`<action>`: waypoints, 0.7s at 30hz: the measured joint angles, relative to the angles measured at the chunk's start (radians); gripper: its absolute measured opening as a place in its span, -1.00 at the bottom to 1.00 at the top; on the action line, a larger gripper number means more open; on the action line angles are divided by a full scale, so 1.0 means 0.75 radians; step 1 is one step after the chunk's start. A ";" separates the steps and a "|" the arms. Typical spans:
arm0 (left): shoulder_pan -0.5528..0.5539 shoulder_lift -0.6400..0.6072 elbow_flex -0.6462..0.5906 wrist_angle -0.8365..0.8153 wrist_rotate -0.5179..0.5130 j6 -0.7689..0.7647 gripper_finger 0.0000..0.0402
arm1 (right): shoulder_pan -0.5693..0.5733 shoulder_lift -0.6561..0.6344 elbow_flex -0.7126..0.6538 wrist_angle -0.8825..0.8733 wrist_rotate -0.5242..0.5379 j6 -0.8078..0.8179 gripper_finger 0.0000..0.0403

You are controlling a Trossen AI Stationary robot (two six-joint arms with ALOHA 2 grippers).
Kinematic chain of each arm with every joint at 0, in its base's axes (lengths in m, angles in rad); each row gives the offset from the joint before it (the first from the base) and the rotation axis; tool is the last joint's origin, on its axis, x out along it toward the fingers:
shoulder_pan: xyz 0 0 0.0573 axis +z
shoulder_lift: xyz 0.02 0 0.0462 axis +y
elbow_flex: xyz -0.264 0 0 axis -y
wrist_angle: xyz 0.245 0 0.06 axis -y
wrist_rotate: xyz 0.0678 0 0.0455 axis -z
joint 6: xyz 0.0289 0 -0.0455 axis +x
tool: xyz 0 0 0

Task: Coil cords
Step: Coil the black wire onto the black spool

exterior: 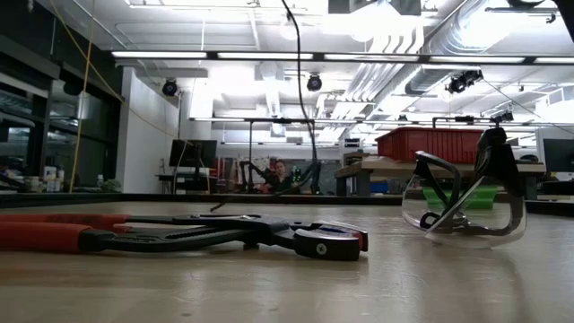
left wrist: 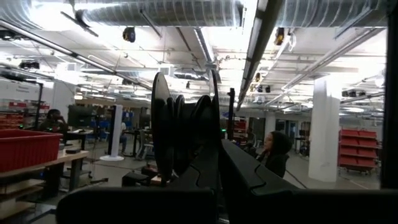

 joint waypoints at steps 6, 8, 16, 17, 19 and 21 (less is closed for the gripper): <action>0.000 0.005 0.000 0.009 -0.124 -0.217 -1.00 | 0.091 0.017 -0.001 0.097 0.033 0.016 -0.97; 0.001 0.014 0.000 0.027 -0.154 -0.394 -1.00 | 0.137 0.036 -0.001 0.206 0.034 0.005 -0.98; -0.003 0.047 0.000 0.040 -0.106 -1.028 -1.00 | 0.223 0.122 -0.002 0.416 0.148 -0.033 -0.99; -0.007 0.048 0.000 0.044 -0.097 -1.081 -1.00 | 0.222 0.124 -0.002 0.424 0.159 -0.030 -0.99; -0.020 0.049 0.000 0.045 -0.089 -1.177 -1.00 | 0.221 0.137 -0.001 0.479 0.172 -0.030 -0.99; -0.041 0.049 0.000 0.043 -0.079 -1.264 -1.00 | 0.218 0.142 -0.001 0.511 0.212 -0.030 -0.99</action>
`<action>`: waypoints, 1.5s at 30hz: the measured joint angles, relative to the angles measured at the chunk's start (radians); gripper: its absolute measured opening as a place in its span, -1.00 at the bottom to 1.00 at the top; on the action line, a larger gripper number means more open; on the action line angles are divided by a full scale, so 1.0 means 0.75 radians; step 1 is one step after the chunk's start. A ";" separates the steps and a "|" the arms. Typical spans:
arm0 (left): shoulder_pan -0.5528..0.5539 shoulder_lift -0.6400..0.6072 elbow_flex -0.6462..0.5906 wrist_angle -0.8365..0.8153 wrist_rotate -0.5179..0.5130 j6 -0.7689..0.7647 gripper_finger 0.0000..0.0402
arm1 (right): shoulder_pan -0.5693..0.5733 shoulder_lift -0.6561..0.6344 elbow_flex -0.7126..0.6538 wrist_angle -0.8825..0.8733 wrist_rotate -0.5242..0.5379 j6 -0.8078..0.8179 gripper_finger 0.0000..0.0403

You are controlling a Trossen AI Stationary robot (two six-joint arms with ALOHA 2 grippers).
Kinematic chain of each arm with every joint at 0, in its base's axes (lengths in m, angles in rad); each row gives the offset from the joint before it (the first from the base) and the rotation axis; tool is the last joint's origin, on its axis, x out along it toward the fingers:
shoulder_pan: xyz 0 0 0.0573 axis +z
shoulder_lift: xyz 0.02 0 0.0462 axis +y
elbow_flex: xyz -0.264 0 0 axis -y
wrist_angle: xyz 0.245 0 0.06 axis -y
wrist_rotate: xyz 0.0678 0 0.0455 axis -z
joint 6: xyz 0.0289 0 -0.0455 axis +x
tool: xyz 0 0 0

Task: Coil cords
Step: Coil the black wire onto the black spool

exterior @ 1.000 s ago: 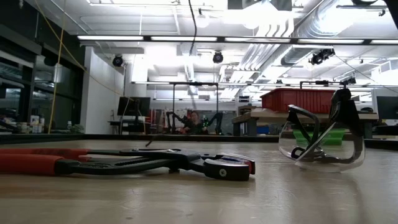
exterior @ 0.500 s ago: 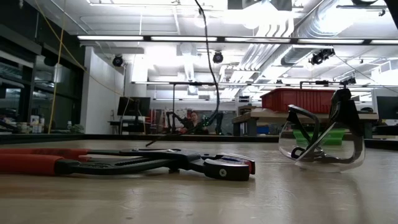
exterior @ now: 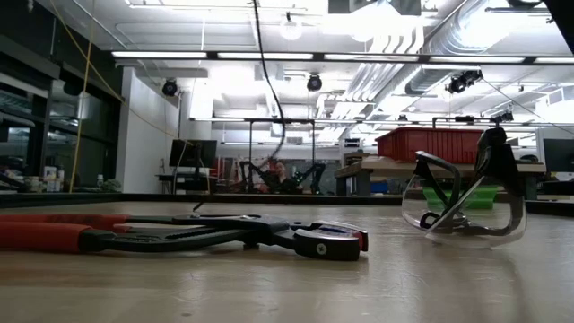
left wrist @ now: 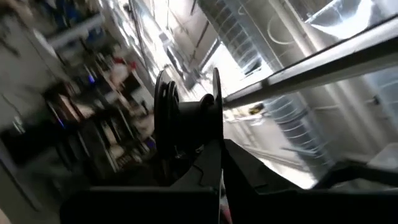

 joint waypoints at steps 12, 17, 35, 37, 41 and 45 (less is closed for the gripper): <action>-0.145 0.003 0.001 -0.031 -0.025 -0.258 -1.00 | -0.009 0.043 0.000 0.209 0.102 -0.058 -1.00; -0.181 -0.021 0.001 -0.141 -0.017 -0.317 -1.00 | -0.033 0.043 0.000 0.209 0.104 -0.117 -1.00; -0.155 -0.225 0.002 -0.826 -0.027 -0.256 -1.00 | -0.114 0.043 -0.001 0.056 0.080 -0.253 -1.00; -0.145 -0.228 -0.001 -0.910 -0.014 -0.237 -1.00 | -0.121 0.043 -0.001 0.030 0.086 -0.255 -1.00; -0.121 -0.232 -0.002 -0.982 -0.003 -0.179 -1.00 | -0.132 0.043 -0.001 -0.026 0.053 -0.255 -1.00; -0.095 -0.230 -0.001 -0.977 -0.060 -0.035 -1.00 | -0.139 0.041 0.000 -0.071 0.055 -0.254 -1.00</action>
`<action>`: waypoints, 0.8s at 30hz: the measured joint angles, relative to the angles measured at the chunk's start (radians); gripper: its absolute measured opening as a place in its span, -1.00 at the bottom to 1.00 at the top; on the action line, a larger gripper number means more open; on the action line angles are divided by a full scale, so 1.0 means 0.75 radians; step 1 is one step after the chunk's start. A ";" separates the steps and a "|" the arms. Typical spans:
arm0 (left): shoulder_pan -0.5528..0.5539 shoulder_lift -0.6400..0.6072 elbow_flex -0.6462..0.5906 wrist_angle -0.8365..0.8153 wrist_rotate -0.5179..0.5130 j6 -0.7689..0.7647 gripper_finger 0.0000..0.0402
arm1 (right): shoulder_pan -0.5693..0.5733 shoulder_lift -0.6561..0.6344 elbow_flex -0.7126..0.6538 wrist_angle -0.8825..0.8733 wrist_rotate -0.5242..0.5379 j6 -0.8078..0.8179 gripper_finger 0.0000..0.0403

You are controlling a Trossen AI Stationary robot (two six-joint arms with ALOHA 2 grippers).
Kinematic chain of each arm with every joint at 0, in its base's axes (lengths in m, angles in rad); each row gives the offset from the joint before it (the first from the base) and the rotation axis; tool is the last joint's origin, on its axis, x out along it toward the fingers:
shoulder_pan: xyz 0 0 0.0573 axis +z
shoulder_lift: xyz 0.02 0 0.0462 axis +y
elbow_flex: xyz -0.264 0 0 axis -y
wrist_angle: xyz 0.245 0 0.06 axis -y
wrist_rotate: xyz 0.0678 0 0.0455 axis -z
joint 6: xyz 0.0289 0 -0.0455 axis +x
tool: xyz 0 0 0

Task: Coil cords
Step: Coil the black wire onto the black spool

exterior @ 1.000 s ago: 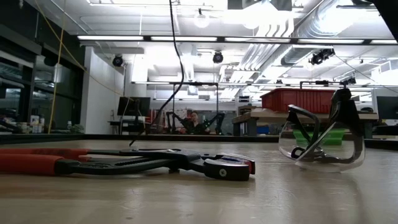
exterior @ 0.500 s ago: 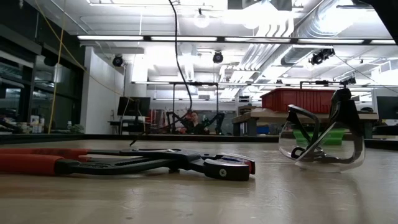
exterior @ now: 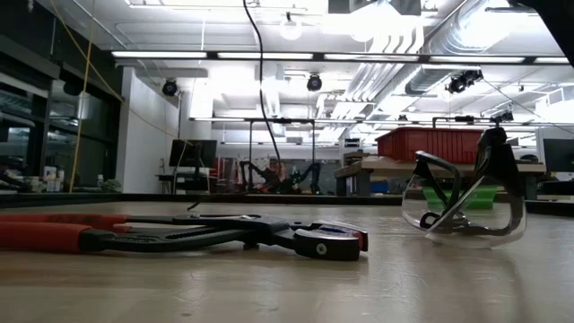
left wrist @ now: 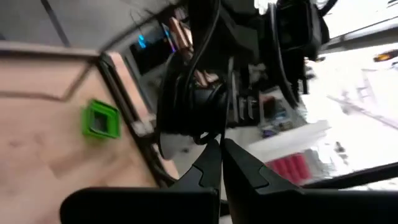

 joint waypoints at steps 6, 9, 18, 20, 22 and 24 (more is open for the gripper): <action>0.024 -0.009 0.000 0.001 -0.160 0.308 -1.00 | -0.019 -0.008 0.000 -0.033 0.000 0.010 -1.00; 0.024 -0.005 0.000 0.011 -0.260 0.500 -1.00 | -0.030 -0.020 0.001 -0.057 -0.004 0.014 -1.00; 0.024 0.015 0.000 0.340 -0.324 0.966 -1.00 | -0.049 -0.041 0.002 -0.106 -0.016 0.075 -1.00; 0.024 0.015 0.000 0.395 -0.334 1.040 -1.00 | -0.048 -0.041 0.002 -0.116 -0.026 0.076 -1.00; 0.025 0.019 0.000 0.449 -0.337 1.110 -1.00 | -0.043 -0.041 0.002 -0.117 -0.031 0.083 -1.00; 0.025 0.022 0.000 0.479 -0.338 1.152 -1.00 | -0.041 -0.041 0.002 -0.118 -0.031 0.113 -0.98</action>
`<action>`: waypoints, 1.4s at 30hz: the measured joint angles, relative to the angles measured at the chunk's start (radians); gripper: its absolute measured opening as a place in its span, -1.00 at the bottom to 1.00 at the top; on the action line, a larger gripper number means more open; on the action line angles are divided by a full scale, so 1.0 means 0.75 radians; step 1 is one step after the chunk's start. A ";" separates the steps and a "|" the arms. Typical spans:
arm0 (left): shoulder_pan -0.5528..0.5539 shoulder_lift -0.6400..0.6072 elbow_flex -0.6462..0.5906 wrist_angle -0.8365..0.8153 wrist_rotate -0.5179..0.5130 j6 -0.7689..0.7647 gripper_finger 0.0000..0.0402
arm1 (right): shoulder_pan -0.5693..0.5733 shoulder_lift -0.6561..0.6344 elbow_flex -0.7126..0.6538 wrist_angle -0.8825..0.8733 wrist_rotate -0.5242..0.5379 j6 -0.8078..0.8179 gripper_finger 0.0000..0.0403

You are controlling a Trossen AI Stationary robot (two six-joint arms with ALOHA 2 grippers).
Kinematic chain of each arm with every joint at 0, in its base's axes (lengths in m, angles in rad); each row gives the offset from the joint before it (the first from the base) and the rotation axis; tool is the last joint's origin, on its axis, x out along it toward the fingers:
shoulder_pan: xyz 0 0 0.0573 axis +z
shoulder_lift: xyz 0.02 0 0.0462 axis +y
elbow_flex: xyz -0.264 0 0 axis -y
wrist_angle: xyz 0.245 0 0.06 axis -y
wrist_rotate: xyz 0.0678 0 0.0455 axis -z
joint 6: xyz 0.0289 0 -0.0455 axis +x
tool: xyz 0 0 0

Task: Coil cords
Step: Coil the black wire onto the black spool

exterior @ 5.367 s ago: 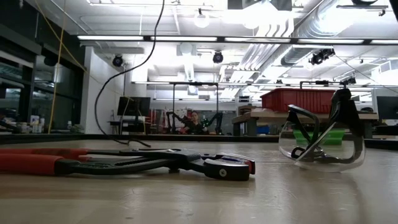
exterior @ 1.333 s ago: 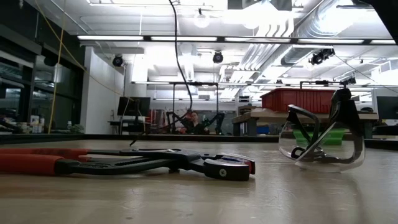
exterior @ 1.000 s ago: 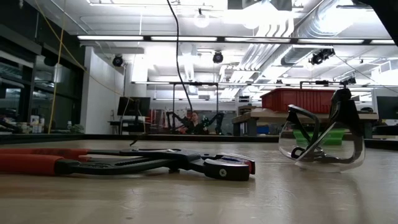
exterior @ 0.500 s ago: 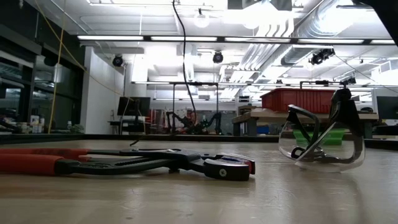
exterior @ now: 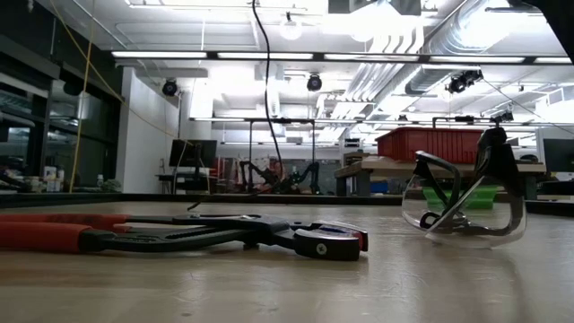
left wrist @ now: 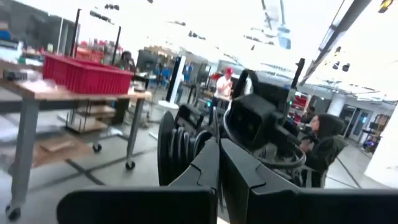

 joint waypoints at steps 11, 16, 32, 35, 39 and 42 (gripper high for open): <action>0.001 0.062 0.001 0.069 0.007 0.025 -1.00 | 0.001 0.000 0.000 -0.011 -0.006 0.149 -0.69; 0.001 0.059 0.001 0.084 0.009 0.125 -1.00 | 0.000 -0.021 0.000 -0.112 -0.008 0.179 -0.42; 0.127 0.072 0.002 0.316 0.487 0.134 -1.00 | -0.073 -0.123 -0.001 -0.430 -0.324 0.198 -0.19; 0.195 0.083 0.002 0.355 0.647 0.004 -1.00 | -0.075 -0.125 -0.001 -0.405 -0.377 0.201 -0.19; 0.257 0.105 0.002 0.358 0.764 -0.091 -1.00 | -0.072 -0.127 -0.001 -0.360 -0.538 0.259 -0.19; 0.273 0.125 0.002 0.380 0.798 -0.099 -1.00 | -0.060 -0.127 -0.001 -0.389 -0.542 0.261 -0.19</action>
